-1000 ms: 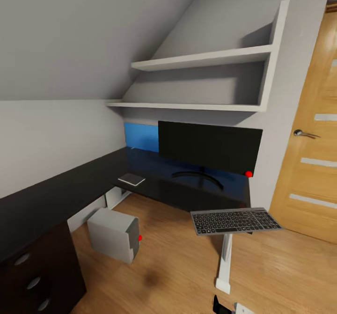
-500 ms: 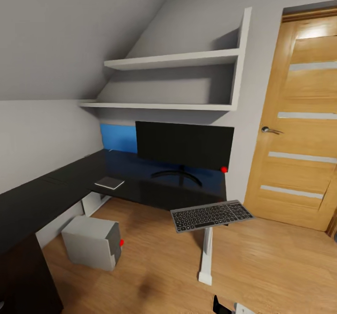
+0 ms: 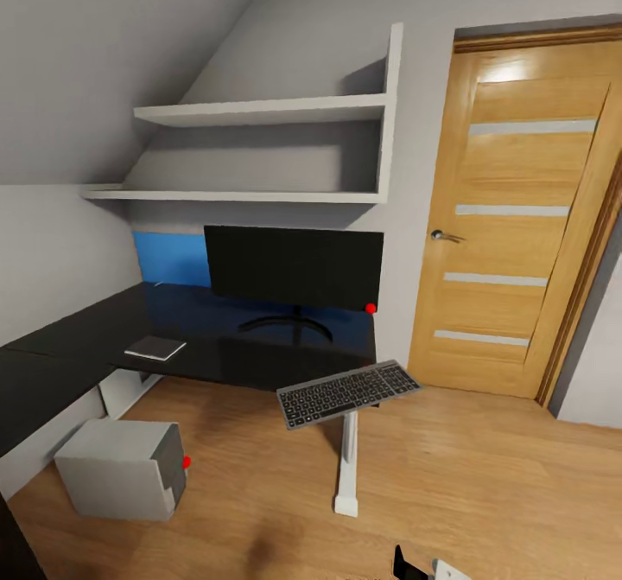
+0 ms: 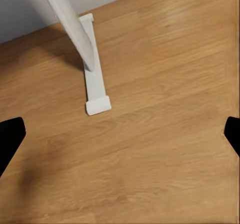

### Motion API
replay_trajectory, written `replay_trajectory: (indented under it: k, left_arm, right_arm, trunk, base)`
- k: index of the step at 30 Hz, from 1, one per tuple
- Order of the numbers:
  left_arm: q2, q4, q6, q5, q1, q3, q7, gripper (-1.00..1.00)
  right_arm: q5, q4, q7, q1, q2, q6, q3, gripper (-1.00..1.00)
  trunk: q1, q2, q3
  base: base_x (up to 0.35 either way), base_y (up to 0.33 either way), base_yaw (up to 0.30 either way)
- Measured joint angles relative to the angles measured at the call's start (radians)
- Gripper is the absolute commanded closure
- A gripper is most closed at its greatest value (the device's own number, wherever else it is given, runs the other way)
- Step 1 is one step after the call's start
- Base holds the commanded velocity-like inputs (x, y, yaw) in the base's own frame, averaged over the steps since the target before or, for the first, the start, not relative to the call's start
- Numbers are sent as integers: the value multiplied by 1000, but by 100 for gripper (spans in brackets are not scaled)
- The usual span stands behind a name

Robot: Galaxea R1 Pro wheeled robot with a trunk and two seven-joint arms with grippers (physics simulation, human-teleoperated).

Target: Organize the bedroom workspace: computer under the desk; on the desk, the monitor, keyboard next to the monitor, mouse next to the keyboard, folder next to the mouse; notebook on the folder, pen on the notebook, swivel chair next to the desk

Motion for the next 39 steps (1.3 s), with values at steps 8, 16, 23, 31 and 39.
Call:
replay_trajectory:
  k: [8,16,23,31,39]
  left_arm:
    - [-17,52,0,0,0,1,0,-100]
    - [-22,60,0,0,0,2,0,-100]
    - [-22,60,0,0,0,2,0,-100]
    - [-22,60,-1,0,0,2,0,-100]
    - [-22,60,-1,0,0,2,0,-100]
  right_arm:
    - [0,0,0,0,0,0,1,-100]
    - [0,0,0,0,0,0,1,-100]
    - [0,0,0,0,0,0,1,-100]
    - [2,0,0,0,1,0,1,-100]
    - [2,0,0,0,1,0,1,-100]
  trunk:
    - [0,0,0]
    - [0,0,0]
    - [0,0,0]
    - [0,0,0]
    - [0,0,0]
  base:
    - [0,-112,-300]
    - [0,-4,-300]
    - [0,0,-300]
    - [0,0,-300]
    - [0,0,-300]
